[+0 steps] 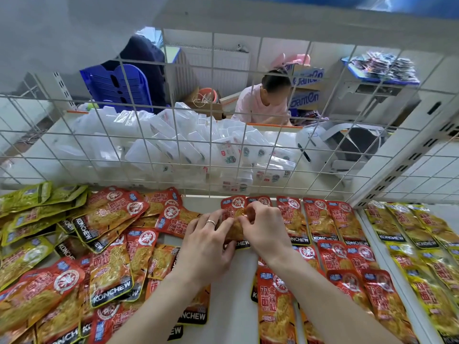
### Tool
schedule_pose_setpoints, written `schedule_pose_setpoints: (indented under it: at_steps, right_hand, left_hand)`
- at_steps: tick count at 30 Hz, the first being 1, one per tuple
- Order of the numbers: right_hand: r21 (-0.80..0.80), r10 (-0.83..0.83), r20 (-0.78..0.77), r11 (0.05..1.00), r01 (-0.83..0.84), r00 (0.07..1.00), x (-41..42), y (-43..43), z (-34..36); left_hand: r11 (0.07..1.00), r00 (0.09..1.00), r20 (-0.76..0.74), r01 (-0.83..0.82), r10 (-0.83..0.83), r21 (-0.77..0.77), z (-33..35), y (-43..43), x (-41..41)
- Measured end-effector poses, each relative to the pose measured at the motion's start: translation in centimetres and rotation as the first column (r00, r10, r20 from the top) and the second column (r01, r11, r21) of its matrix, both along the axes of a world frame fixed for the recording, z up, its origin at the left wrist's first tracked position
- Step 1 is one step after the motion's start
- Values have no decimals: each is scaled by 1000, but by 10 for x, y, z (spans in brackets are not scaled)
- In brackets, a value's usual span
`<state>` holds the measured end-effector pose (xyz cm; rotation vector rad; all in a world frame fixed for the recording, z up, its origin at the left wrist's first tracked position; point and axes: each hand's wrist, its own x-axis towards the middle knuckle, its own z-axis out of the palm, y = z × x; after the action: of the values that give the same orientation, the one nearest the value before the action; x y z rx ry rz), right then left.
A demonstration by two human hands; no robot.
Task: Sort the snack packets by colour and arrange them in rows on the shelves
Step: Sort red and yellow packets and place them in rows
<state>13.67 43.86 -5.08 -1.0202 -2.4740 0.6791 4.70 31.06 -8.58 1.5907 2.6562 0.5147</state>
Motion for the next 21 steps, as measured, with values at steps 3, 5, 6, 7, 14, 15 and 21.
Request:
schedule_pose_setpoints:
  at_steps: [3, 5, 6, 7, 14, 15, 21]
  right_hand:
    - [22, 47, -20, 999, -46, 999, 6, 2, 0]
    - [18, 84, -41, 996, -84, 996, 12, 5, 0]
    - [24, 108, -59, 994, -107, 992, 16, 7, 0]
    - [37, 133, -76, 991, -130, 988, 21, 9, 0]
    - [124, 176, 56, 975, -182, 983, 60, 27, -11]
    - [100, 189, 95, 975, -198, 977, 64, 28, -12]
    - [60, 232, 158, 968, -244, 960, 70, 31, -14]
  left_hand:
    - [1000, 1000, -3, -9, 9, -1, -2, 3, 2]
    - [1000, 1000, -19, -13, 13, -9, -2, 4, 3]
    - [1000, 999, -29, -14, 14, -12, -3, 5, 4]
    - [1000, 999, -38, -14, 14, -13, -4, 5, 4]
    - [999, 998, -54, -25, 23, -41, -6, 9, 4]
    - [998, 998, -58, -30, 27, -49, -6, 11, 4]
    - [996, 997, -66, -48, 43, -71, -4, 18, 4]
